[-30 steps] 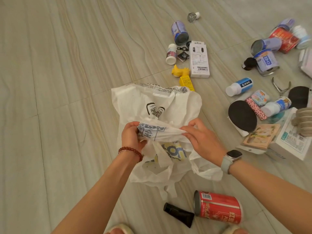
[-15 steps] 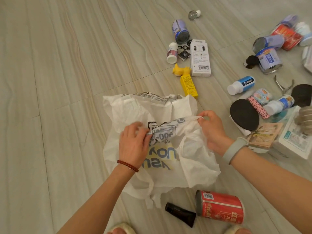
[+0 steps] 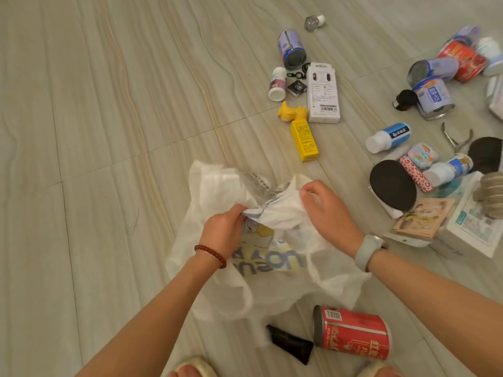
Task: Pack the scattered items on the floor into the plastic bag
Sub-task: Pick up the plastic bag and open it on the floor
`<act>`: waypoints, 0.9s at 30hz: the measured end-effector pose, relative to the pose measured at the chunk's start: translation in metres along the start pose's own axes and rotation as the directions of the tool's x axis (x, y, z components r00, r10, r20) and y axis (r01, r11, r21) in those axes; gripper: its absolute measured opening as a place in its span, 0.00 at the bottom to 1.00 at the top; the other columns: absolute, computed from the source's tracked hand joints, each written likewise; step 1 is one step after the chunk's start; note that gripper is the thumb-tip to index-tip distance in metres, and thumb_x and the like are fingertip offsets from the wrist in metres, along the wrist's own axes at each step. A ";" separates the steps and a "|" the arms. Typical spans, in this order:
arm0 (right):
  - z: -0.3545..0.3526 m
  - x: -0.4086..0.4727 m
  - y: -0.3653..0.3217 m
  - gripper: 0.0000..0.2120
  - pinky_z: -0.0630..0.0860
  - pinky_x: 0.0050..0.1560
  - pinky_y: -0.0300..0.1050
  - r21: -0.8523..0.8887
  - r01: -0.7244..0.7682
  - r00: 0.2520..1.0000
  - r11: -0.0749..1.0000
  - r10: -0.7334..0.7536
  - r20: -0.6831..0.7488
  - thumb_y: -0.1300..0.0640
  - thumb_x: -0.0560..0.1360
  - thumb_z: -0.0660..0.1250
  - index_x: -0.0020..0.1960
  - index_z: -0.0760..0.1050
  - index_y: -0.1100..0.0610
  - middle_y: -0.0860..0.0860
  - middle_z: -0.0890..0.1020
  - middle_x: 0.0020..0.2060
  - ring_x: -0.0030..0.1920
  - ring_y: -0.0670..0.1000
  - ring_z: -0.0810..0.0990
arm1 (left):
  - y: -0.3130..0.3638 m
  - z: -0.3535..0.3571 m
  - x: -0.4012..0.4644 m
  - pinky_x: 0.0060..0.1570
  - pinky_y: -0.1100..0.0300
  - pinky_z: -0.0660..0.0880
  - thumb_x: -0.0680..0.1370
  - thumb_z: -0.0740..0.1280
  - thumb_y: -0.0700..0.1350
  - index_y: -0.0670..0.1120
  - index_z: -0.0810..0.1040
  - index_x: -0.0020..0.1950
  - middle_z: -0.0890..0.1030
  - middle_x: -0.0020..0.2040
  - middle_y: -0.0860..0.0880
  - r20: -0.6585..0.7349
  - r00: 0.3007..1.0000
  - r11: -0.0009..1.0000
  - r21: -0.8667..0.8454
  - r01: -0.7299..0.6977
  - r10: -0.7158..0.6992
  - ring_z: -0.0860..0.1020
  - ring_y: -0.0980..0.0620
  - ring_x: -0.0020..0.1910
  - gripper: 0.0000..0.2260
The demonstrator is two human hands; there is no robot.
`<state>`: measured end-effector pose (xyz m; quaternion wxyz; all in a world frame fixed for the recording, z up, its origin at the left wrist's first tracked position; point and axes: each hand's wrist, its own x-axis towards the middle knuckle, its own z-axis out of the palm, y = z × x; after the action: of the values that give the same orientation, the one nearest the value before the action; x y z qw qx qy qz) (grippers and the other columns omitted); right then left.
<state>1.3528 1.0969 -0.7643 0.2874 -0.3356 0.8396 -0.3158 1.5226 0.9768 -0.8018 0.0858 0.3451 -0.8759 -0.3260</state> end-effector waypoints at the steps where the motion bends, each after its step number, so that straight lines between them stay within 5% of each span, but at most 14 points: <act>1: -0.005 -0.002 0.003 0.10 0.73 0.47 0.50 -0.269 0.137 0.991 0.953 -0.130 0.044 0.46 0.75 0.58 0.51 0.73 0.49 0.52 0.75 0.51 0.46 0.54 0.77 | 0.005 -0.001 0.000 0.37 0.59 0.73 0.78 0.56 0.42 0.40 0.77 0.52 0.82 0.40 0.41 0.047 0.996 0.988 -0.128 0.083 -0.077 0.79 0.44 0.38 0.12; 4: -0.010 0.004 0.024 0.22 0.74 0.44 0.53 -0.626 0.411 0.901 0.662 -0.398 0.171 0.38 0.70 0.55 0.56 0.74 0.49 0.56 0.74 0.57 0.49 0.59 0.79 | 0.017 -0.009 0.002 0.30 0.72 0.68 0.79 0.56 0.37 0.46 0.74 0.46 0.76 0.34 0.49 0.100 0.981 0.894 -0.403 0.195 -0.169 0.74 0.59 0.31 0.09; 6: -0.011 0.010 0.036 0.21 0.70 0.51 0.56 -0.751 0.425 0.848 0.506 -0.513 0.135 0.41 0.71 0.55 0.58 0.74 0.51 0.56 0.70 0.58 0.52 0.59 0.77 | 0.019 -0.019 0.003 0.23 0.72 0.63 0.79 0.57 0.38 0.50 0.70 0.40 0.70 0.28 0.51 0.072 0.969 0.806 -0.543 0.235 -0.234 0.68 0.62 0.22 0.10; 11: 0.004 0.000 0.023 0.27 0.61 0.62 0.56 -0.729 0.519 0.716 0.446 -0.693 0.087 0.43 0.73 0.58 0.65 0.66 0.59 0.55 0.75 0.57 0.58 0.54 0.69 | 0.015 -0.035 0.006 0.35 0.64 0.66 0.76 0.58 0.43 0.52 0.71 0.31 0.70 0.30 0.52 -0.014 0.964 0.716 -0.673 0.186 -0.264 0.68 0.61 0.29 0.13; 13: 0.014 -0.004 0.017 0.29 0.61 0.63 0.53 -0.715 0.528 0.759 0.459 -0.632 0.155 0.41 0.72 0.56 0.66 0.64 0.59 0.55 0.77 0.58 0.61 0.53 0.71 | 0.023 -0.035 0.006 0.37 0.60 0.66 0.72 0.58 0.47 0.53 0.71 0.27 0.70 0.29 0.53 0.045 0.967 0.646 -0.736 0.201 -0.250 0.68 0.59 0.30 0.12; 16: 0.014 0.004 0.018 0.17 0.64 0.58 0.47 -0.665 0.471 0.820 0.580 -0.566 0.088 0.51 0.73 0.57 0.56 0.72 0.59 0.55 0.81 0.51 0.54 0.56 0.78 | 0.032 -0.032 0.003 0.41 0.59 0.70 0.70 0.60 0.58 0.51 0.77 0.33 0.75 0.33 0.51 0.162 0.969 0.644 -0.725 0.244 -0.185 0.73 0.54 0.35 0.13; 18: 0.007 0.008 0.010 0.11 0.67 0.49 0.48 -0.511 0.381 0.903 0.770 -0.430 0.025 0.61 0.74 0.56 0.51 0.74 0.61 0.58 0.81 0.46 0.48 0.59 0.79 | 0.032 -0.030 0.001 0.34 0.68 0.68 0.66 0.61 0.64 0.51 0.74 0.34 0.72 0.28 0.56 0.105 0.983 0.780 -0.599 0.181 -0.148 0.71 0.60 0.30 0.16; 20: 0.002 0.013 0.004 0.10 0.69 0.42 0.51 -0.251 0.202 0.979 0.947 -0.198 0.041 0.66 0.76 0.54 0.52 0.73 0.62 0.60 0.79 0.42 0.44 0.61 0.77 | 0.027 -0.028 0.001 0.32 0.67 0.69 0.64 0.63 0.65 0.52 0.74 0.43 0.74 0.30 0.58 0.002 0.993 0.936 -0.334 0.111 -0.117 0.72 0.60 0.29 0.19; 23: -0.007 0.019 -0.003 0.11 0.70 0.44 0.51 0.001 0.160 0.984 0.987 -0.159 0.074 0.67 0.77 0.52 0.54 0.72 0.62 0.60 0.78 0.42 0.44 0.60 0.77 | 0.009 -0.028 0.004 0.40 0.59 0.71 0.70 0.66 0.59 0.45 0.75 0.54 0.79 0.42 0.49 -0.099 0.994 0.997 -0.063 0.033 -0.040 0.76 0.50 0.39 0.20; 25: -0.010 0.025 -0.005 0.11 0.71 0.44 0.52 -0.079 0.197 0.973 0.977 -0.185 0.141 0.64 0.79 0.52 0.56 0.70 0.60 0.62 0.79 0.44 0.45 0.62 0.77 | 0.000 -0.027 0.006 0.37 0.55 0.74 0.73 0.59 0.57 0.42 0.77 0.48 0.80 0.43 0.46 -0.180 0.982 0.999 -0.009 -0.054 0.051 0.76 0.50 0.39 0.19; 27: -0.012 0.036 -0.002 0.12 0.69 0.40 0.52 -0.367 0.281 0.956 0.887 -0.223 0.193 0.63 0.78 0.54 0.59 0.69 0.58 0.63 0.80 0.47 0.45 0.65 0.78 | 0.001 -0.026 0.010 0.32 0.55 0.72 0.75 0.56 0.54 0.42 0.77 0.43 0.80 0.40 0.46 -0.259 0.964 0.998 0.027 -0.055 0.060 0.76 0.49 0.36 0.17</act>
<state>1.3238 1.0732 -0.7648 0.2315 -0.5144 0.8117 -0.1513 1.5240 0.9576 -0.7820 0.2060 0.3602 -0.8699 -0.2667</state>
